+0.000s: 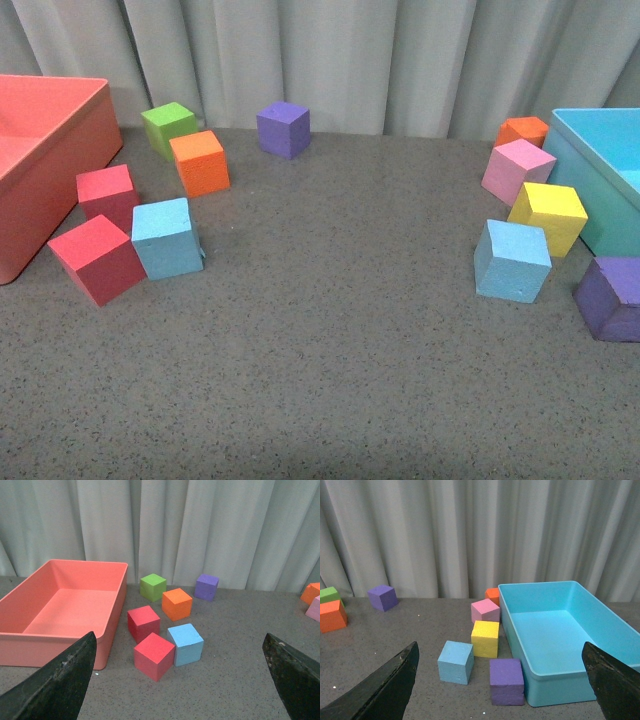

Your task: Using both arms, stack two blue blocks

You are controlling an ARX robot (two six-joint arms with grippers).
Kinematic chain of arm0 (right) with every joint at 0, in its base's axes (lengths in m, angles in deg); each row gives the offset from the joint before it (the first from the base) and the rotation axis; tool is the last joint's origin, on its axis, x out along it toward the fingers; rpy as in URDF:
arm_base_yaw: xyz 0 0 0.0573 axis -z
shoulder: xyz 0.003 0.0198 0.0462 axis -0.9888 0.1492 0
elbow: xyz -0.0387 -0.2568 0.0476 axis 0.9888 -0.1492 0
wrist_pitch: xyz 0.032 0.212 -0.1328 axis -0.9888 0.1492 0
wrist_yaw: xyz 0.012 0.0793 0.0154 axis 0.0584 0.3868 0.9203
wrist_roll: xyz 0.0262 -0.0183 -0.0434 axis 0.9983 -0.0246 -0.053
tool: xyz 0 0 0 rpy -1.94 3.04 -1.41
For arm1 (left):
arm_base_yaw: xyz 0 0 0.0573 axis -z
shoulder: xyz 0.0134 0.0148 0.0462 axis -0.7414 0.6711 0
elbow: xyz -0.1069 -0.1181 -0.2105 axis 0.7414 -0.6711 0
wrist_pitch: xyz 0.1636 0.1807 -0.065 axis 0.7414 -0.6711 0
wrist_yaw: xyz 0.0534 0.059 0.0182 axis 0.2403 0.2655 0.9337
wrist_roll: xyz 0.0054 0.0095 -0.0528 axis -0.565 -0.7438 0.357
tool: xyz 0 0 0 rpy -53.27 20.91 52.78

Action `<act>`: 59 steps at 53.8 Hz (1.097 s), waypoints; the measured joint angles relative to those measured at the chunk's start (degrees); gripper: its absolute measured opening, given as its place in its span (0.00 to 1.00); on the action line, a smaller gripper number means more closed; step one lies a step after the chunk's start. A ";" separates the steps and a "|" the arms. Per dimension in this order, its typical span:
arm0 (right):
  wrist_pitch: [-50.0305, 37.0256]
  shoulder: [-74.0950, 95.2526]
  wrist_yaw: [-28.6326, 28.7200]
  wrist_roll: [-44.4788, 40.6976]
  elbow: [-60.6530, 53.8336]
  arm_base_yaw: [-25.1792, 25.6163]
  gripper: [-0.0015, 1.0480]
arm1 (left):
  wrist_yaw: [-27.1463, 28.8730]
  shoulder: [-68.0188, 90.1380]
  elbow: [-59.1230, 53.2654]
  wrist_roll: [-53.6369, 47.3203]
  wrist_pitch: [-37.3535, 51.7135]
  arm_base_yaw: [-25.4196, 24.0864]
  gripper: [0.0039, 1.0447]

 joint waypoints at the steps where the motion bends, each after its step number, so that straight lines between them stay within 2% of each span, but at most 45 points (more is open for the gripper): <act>1: 0.00 0.00 -0.02 0.02 0.00 0.00 0.91 | 0.00 0.00 0.00 0.02 0.00 0.00 0.94; 38: 0.00 0.00 -0.02 0.00 0.00 0.00 0.91 | 0.00 0.00 0.00 0.00 0.00 0.00 0.94; 39: -1.73 13.16 -22.10 -4.46 2.19 -6.73 0.91 | 0.04 0.00 0.00 0.00 0.00 0.00 0.94; 46: -13.51 31.23 -17.07 -2.49 5.99 -6.21 0.91 | 0.02 -0.02 0.00 0.02 0.00 0.00 0.94; 50: -22.08 49.20 -15.21 1.86 12.37 -6.78 0.91 | 0.07 -0.02 0.00 0.00 0.00 0.00 0.94; 55: -22.91 64.59 -12.92 6.54 19.96 -7.54 0.91 | 0.07 0.00 0.00 0.02 0.00 0.00 0.94; 59: -19.69 74.88 -11.23 10.05 26.75 -7.93 0.91 | 0.04 0.00 0.00 0.00 0.00 0.00 0.94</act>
